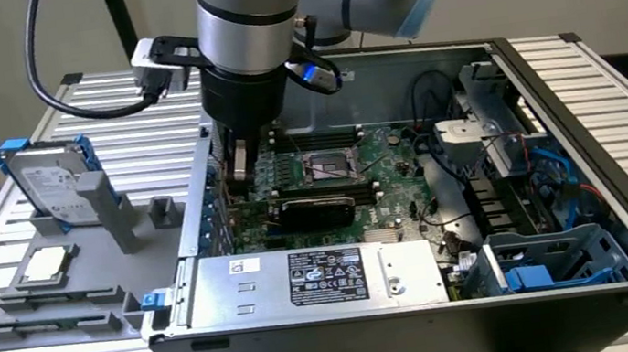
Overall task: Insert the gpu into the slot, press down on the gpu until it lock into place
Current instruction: 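Press down on the gpu until it lock into place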
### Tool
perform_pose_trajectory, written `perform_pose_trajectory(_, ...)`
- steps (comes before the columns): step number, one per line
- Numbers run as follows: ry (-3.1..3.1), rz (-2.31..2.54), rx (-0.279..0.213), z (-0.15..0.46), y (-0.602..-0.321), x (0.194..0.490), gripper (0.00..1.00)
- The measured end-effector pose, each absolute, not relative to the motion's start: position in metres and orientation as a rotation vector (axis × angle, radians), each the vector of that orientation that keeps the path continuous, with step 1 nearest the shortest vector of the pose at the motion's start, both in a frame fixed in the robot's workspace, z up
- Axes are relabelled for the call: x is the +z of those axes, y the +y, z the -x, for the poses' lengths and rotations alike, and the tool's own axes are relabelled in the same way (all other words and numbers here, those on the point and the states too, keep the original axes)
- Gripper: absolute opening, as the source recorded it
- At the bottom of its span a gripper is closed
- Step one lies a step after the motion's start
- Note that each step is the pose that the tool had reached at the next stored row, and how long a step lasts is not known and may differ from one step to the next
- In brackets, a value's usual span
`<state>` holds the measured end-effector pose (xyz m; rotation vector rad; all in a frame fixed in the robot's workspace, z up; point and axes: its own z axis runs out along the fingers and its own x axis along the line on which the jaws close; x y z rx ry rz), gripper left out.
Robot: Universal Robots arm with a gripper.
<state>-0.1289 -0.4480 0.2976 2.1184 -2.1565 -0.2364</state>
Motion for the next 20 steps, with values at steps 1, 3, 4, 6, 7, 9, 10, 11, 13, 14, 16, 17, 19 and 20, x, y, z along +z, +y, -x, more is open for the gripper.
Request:
perform_pose_trajectory(1,-2.154,-2.117,-0.241,0.1289,-0.4480,0.2976,0.11)
perform_pose_trajectory(3,-2.153,-2.117,-0.246,0.1289,-0.4484,0.2975,0.11)
perform_pose_trajectory(4,-2.152,-2.116,-0.248,0.1289,-0.4486,0.2978,0.11)
perform_pose_trajectory(6,-2.152,-2.115,-0.250,0.1289,-0.4487,0.2980,0.11)
perform_pose_trajectory(7,-2.151,-2.115,-0.251,0.1288,-0.4487,0.2980,0.11)
perform_pose_trajectory(9,-2.149,-2.113,-0.254,0.1289,-0.4488,0.2981,0.11)
perform_pose_trajectory(10,-2.148,-2.112,-0.257,0.1290,-0.4488,0.2981,0.11)
perform_pose_trajectory(11,-2.146,-2.110,-0.261,0.1290,-0.4488,0.2982,0.11)
perform_pose_trajectory(13,-2.143,-2.107,-0.268,0.1291,-0.4487,0.2981,0.11)
perform_pose_trajectory(14,-2.142,-2.105,-0.270,0.1291,-0.4487,0.2981,0.11)
perform_pose_trajectory(16,-2.141,-2.105,-0.272,0.1292,-0.4488,0.2981,0.11)
perform_pose_trajectory(17,-2.141,-2.104,-0.272,0.1291,-0.4487,0.2981,0.11)
perform_pose_trajectory(19,-2.140,-2.104,-0.273,0.1292,-0.4488,0.2980,0.11)
perform_pose_trajectory(20,-2.140,-2.104,-0.273,0.1291,-0.4487,0.2980,0.11)
